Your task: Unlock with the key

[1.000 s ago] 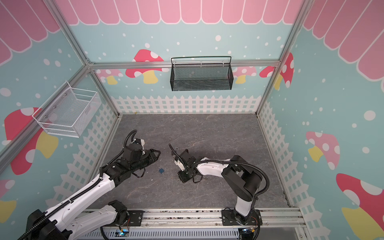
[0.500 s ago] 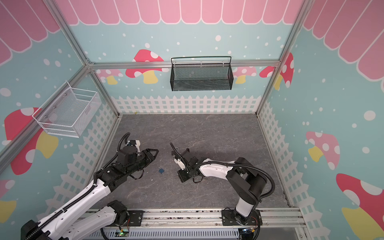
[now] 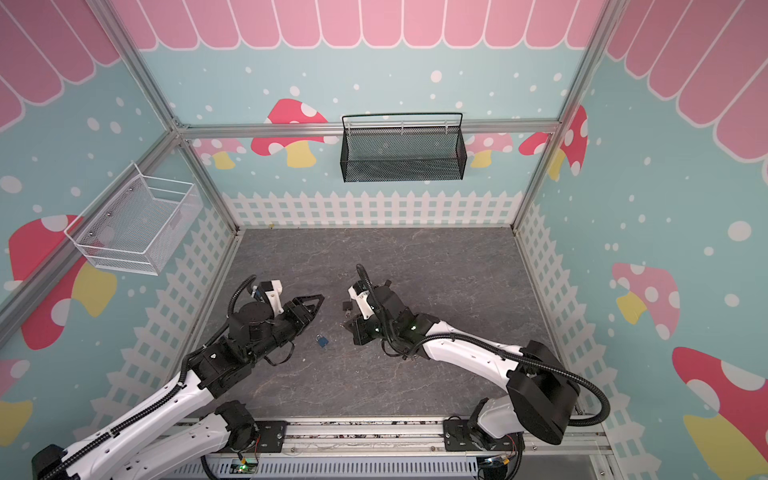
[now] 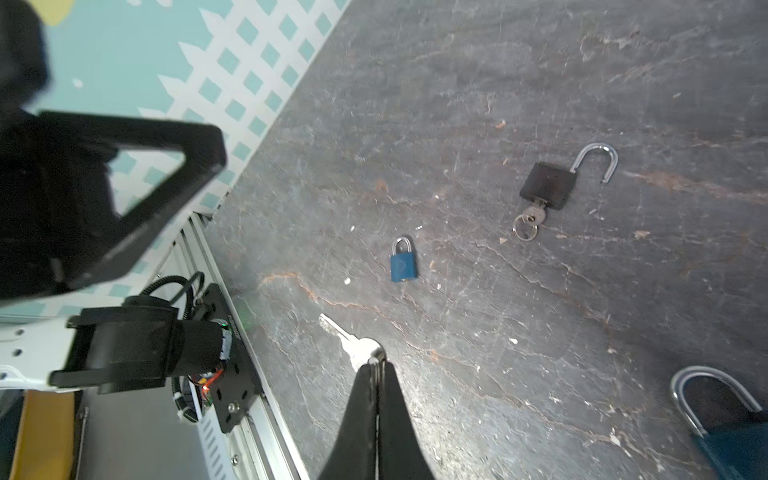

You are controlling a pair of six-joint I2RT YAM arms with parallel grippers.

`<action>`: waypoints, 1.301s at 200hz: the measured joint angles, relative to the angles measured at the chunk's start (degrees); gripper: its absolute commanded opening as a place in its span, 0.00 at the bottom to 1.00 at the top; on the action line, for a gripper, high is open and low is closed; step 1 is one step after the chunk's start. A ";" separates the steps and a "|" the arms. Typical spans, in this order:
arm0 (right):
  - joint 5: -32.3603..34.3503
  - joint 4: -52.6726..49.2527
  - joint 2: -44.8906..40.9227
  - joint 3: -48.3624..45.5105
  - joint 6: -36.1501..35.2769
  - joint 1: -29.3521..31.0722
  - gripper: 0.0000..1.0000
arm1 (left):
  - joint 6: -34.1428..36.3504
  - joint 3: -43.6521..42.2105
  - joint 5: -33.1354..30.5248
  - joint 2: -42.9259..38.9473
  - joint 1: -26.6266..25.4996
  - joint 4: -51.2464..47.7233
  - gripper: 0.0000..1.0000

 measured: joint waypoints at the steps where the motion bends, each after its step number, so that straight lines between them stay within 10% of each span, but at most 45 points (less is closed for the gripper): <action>1: 0.02 0.07 -0.04 0.00 0.07 0.00 0.00 | 0.17 0.00 0.00 0.09 -0.09 0.24 0.49; 260: 0.09 3.65 -0.94 5.31 4.85 0.00 0.01 | 6.36 -1.40 1.33 5.77 -2.34 11.08 0.00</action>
